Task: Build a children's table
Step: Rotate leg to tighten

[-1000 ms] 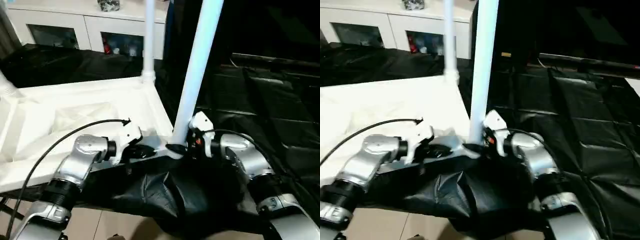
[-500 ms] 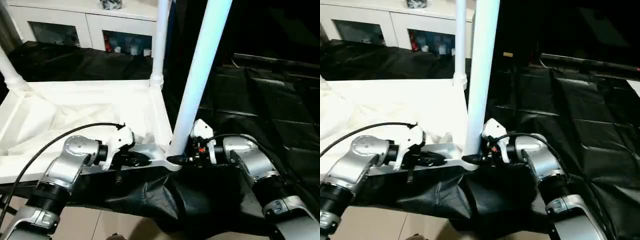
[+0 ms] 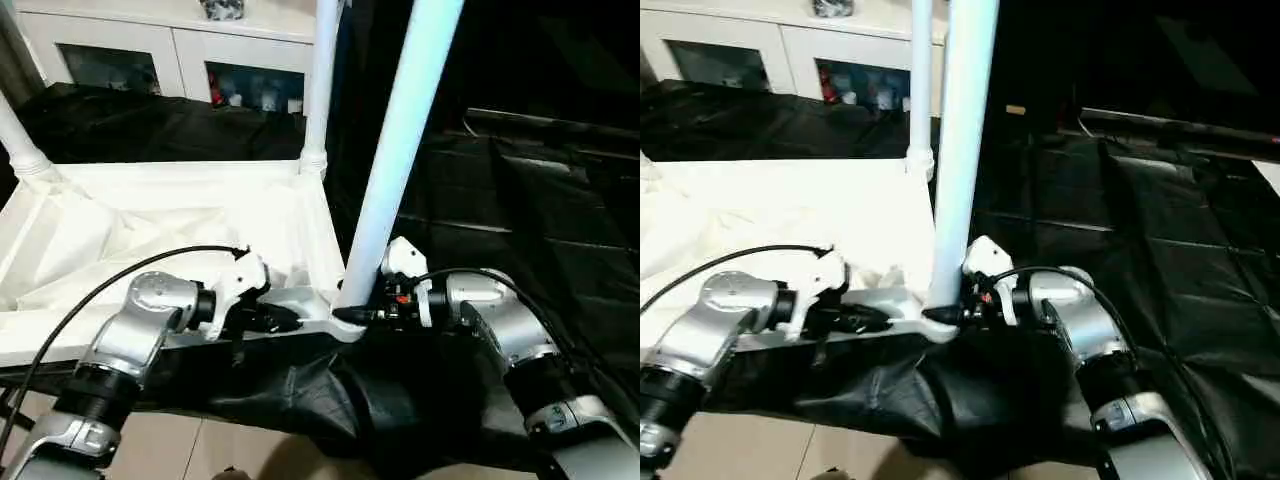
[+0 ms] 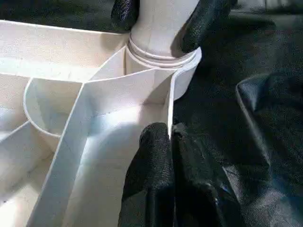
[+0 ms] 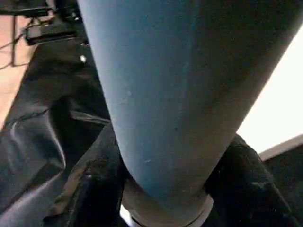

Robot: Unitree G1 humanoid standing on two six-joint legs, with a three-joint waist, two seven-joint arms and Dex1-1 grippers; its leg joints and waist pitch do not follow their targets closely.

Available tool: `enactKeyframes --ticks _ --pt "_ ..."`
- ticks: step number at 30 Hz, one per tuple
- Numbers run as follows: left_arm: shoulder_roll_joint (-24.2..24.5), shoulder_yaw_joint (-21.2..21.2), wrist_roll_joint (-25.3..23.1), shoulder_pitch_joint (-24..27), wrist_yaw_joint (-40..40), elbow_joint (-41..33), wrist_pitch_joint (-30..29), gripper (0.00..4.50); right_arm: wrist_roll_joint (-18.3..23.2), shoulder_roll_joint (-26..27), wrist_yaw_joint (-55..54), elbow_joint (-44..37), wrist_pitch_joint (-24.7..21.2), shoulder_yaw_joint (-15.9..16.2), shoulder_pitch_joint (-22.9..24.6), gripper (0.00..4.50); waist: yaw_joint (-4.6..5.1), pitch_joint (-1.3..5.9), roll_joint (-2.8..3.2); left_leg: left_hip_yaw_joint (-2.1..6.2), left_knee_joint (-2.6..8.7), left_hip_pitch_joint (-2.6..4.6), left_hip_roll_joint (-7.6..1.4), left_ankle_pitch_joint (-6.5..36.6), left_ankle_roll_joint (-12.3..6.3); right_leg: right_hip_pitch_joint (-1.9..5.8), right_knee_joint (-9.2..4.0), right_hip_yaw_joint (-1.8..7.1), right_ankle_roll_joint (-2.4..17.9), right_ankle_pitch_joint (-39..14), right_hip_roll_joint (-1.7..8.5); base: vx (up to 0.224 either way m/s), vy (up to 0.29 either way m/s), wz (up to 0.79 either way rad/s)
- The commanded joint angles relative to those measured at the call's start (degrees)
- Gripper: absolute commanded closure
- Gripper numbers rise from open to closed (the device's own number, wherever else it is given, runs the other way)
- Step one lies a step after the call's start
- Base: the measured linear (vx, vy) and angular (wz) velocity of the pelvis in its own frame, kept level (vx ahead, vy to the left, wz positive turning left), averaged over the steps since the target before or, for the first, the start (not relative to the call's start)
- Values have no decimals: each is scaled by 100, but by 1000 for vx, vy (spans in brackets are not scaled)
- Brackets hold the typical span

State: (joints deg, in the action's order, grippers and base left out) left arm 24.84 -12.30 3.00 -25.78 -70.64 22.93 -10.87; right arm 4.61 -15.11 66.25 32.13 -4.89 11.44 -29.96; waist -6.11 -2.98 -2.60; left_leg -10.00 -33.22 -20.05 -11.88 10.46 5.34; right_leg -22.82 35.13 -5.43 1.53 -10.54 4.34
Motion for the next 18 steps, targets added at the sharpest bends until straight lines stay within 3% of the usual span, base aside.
enactKeyframes --ticks 1,5,7,8,9,11,14,17,18 --pt "-436 218 -44 -398 1033 237 -41 450 -128 383 -488 261 -105 203 115 250 -4 316 -17 36 403 31 -173 1204 -144 267 -481 344 877 -1899 453 0 0 0" --pt "-798 273 -201 -660 1774 522 -103 450 -277 742 -1344 652 -100 95 20 250 14 311 -18 53 407 58 -166 1391 -18 241 -539 330 731 -2389 472 0 0 0" --pt "-1054 301 -280 -824 2241 689 -170 450 -348 1037 -2077 974 -170 -39 -117 252 26 309 61 66 414 65 -164 1468 9 228 -556 331 683 -2446 469 0 0 0" --pt "-1208 325 -331 -910 2519 788 -199 450 -360 1215 -2519 1165 -257 -154 -215 253 62 313 27 61 416 59 -162 1487 36 223 -566 332 689 -2414 456 0 0 0" --pt "-1322 310 -361 -966 2640 852 -218 450 -337 1374 -2881 1338 -328 -269 -319 253 67 321 72 70 413 64 -156 1486 71 224 -550 331 711 -2396 460 0 0 0" --pt "-1516 293 -438 -1077 2896 1009 -193 450 -273 1669 -3547 1673 -455 -512 -541 253 97 328 87 76 418 53 -161 1481 105 225 -545 335 751 -2267 456 0 0 0" --pt "-1582 202 -515 -1171 2856 1143 -74 450 -379 1878 -3807 1899 -329 -509 -709 253 110 344 124 66 407 43 -147 1488 72 238 -532 336 795 -1972 447 0 0 0" --pt "-1566 171 -526 -1195 2818 1179 -28 450 -440 1905 -3768 1885 -225 -454 -717 253 105 360 116 63 409 30 -160 1385 30 259 -488 339 857 -1641 435 0 0 0" --pt "-1540 147 -521 -1190 2752 1173 18 450 -381 1902 -3667 1843 -248 -484 -695 197 107 359 124 60 411 19 -159 1362 9 269 -475 341 899 -1506 430 0 0 0"
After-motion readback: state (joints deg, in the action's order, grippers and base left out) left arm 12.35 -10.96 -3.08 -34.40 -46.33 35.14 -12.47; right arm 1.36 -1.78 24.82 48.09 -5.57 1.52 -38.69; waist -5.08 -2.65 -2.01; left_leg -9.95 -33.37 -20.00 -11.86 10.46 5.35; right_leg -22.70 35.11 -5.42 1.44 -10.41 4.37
